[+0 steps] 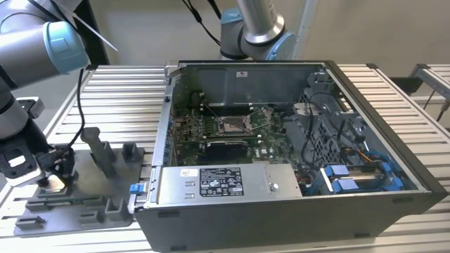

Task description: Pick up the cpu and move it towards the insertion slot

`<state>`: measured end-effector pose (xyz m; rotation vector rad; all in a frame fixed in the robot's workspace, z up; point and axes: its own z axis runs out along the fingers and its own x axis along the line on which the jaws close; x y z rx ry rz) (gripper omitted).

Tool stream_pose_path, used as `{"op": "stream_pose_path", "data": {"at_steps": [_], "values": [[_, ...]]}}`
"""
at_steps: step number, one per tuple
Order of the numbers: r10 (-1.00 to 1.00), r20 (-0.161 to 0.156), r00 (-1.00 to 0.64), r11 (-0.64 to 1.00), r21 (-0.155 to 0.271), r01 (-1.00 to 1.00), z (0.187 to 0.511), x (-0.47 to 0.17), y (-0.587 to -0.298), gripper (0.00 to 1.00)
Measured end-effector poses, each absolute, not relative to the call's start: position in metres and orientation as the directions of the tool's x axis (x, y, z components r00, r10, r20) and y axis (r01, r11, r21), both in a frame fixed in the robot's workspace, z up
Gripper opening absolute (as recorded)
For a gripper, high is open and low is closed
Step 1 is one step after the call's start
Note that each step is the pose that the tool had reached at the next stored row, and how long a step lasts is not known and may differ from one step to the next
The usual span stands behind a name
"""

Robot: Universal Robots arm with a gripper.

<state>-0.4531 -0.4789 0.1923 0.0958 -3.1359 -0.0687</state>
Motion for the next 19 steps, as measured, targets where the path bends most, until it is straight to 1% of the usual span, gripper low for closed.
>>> {"op": "stream_pose_path", "data": {"at_steps": [5, 14, 15, 19], "values": [[-0.061, 0.003, -0.998, 0.997, 0.044, -0.061, 0.214, -0.453, -0.479, 0.0], [-0.061, 0.004, -0.998, 0.997, 0.042, -0.061, 0.213, -0.454, -0.479, 0.0], [-0.061, 0.003, -0.998, 0.997, 0.042, -0.061, 0.213, -0.454, -0.479, 1.0], [-0.061, 0.001, -0.998, 0.997, 0.042, -0.061, 0.207, -0.455, -0.479, 1.0]]}}
